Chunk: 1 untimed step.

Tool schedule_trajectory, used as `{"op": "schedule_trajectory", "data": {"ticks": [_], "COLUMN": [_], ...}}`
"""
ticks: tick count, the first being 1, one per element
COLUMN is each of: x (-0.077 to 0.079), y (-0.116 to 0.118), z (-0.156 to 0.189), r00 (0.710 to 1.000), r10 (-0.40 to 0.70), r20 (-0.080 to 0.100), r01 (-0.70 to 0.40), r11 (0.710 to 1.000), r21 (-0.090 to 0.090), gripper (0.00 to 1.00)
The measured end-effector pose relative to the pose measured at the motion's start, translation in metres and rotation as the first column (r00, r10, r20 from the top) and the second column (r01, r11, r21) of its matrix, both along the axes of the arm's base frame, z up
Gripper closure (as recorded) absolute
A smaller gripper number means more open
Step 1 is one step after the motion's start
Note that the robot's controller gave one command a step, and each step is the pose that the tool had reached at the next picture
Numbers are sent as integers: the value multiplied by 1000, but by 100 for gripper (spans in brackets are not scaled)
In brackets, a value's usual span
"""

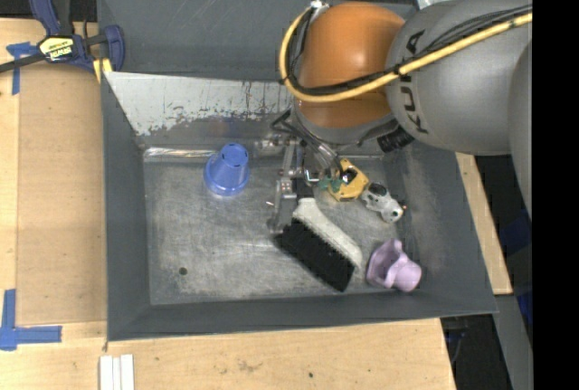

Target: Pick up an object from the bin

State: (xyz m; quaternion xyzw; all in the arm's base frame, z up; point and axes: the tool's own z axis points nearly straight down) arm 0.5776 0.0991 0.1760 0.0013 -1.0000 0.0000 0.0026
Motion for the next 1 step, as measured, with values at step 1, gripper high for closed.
{"op": "schedule_trajectory", "data": {"ticks": [1], "x": [2], "y": [0], "z": [5], "r00": [1000], "r10": [-2], "r20": [8], "r01": [2], "r11": [1000], "r21": [1], "gripper": [0]}}
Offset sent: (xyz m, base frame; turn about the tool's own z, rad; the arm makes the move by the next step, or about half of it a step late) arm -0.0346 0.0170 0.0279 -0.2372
